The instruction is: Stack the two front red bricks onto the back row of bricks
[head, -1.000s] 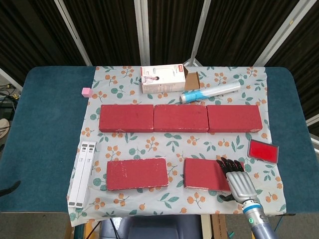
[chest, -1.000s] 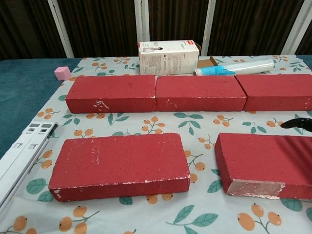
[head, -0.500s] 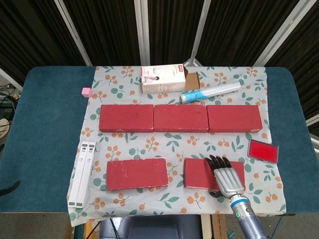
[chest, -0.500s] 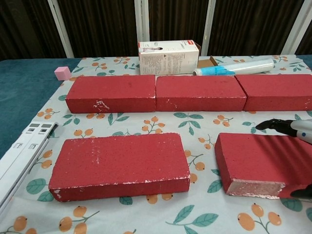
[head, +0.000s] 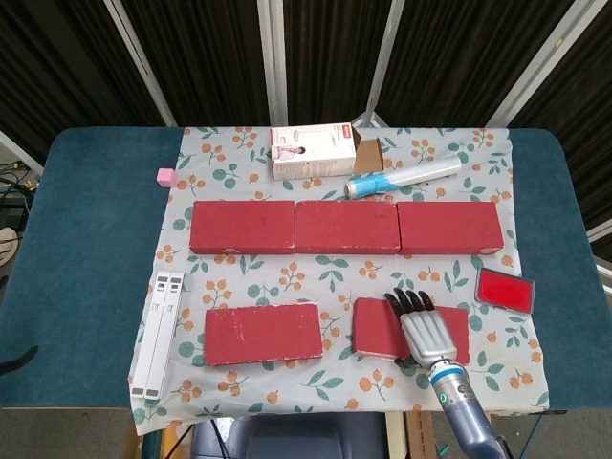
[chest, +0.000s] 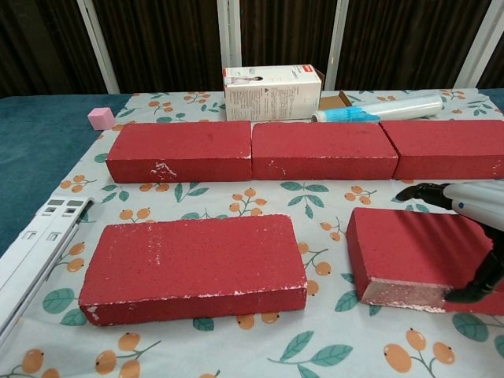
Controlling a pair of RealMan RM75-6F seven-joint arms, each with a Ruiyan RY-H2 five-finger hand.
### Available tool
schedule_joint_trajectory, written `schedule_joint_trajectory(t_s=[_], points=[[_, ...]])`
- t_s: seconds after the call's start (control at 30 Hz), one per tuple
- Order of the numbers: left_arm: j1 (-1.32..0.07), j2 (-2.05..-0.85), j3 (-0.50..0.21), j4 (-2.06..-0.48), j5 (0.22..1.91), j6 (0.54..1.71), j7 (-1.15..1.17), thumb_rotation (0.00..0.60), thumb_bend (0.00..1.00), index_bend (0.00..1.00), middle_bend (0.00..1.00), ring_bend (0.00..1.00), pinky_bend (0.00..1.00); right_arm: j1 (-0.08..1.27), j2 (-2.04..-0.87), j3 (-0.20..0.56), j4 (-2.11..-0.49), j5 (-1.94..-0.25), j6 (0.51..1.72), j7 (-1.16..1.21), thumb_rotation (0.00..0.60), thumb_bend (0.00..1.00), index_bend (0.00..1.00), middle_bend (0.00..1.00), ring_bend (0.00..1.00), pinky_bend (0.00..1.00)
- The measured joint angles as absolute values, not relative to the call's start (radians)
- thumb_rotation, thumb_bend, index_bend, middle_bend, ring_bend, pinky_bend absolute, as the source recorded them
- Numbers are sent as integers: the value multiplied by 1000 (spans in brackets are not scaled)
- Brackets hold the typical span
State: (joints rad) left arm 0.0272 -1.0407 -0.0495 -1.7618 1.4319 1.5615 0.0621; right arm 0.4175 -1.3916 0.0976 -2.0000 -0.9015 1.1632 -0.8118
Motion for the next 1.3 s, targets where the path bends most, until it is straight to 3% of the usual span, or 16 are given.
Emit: schedule_joint_trajectory(t_s=[0.47, 0.63, 0.83, 1.3], points=[[22, -1049, -47, -1772, 1424, 1551, 102, 600, 0, 62, 0, 0, 132, 467, -1370, 87, -1981, -793, 1157, -840, 600, 153, 0, 5, 0, 0], [20, -1050, -46, -1776, 1422, 1547, 111, 600, 0, 62, 0, 0, 131, 480, -1365, 79, -1976, -773, 1156, -846, 600, 151, 0, 108, 0, 0], [20, -1050, -44, -1779, 1423, 1545, 114, 600, 0, 62, 0, 0, 131, 499, -1364, 71, -1969, -751, 1154, -852, 600, 152, 2, 162, 0, 0], [20, -1047, -44, -1780, 1423, 1546, 107, 600, 0, 62, 0, 0, 132, 520, -1337, 65, -1999, -749, 1178, -836, 600, 153, 177, 183, 0, 0]])
